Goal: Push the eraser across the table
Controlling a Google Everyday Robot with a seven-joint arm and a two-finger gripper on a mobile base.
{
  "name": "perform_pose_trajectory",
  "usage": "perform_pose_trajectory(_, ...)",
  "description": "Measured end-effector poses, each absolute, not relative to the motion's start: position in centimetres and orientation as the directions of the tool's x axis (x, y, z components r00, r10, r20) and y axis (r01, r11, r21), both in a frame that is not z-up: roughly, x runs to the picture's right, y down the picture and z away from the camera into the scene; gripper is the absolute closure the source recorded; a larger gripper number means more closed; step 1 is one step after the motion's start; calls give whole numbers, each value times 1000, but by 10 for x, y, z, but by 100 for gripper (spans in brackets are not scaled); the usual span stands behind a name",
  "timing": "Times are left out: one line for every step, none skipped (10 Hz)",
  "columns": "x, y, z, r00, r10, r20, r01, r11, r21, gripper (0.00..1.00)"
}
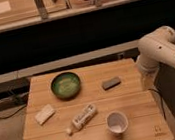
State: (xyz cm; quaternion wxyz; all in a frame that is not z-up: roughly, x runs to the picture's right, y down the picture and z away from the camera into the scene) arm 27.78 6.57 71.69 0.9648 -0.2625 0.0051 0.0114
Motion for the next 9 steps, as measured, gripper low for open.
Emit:
perform_pose_trajectory(278, 65, 720, 1000, 14, -9, -17, 863, -505, 20)
perform_pose_trajectory(276, 61, 725, 1000, 8, -2, -8, 866, -500, 20)
perform_pose_trajectory(270, 55, 734, 1000, -2, 12, 8, 870, -494, 20)
perform_pose_trajectory(267, 53, 740, 1000, -7, 20, 16, 871, -492, 20)
perform_pose_trajectory(265, 50, 745, 1000, -11, 26, 22, 872, -489, 20)
perform_pose_trajectory(263, 47, 752, 999, -16, 34, 30, 874, -486, 20)
perform_pose_trajectory(261, 45, 757, 999, -20, 41, 38, 874, -484, 20)
perform_pose_trajectory(260, 46, 761, 999, -21, 47, 41, 875, -482, 20)
perform_pose_trajectory(259, 45, 764, 999, -21, 50, 43, 876, -480, 20)
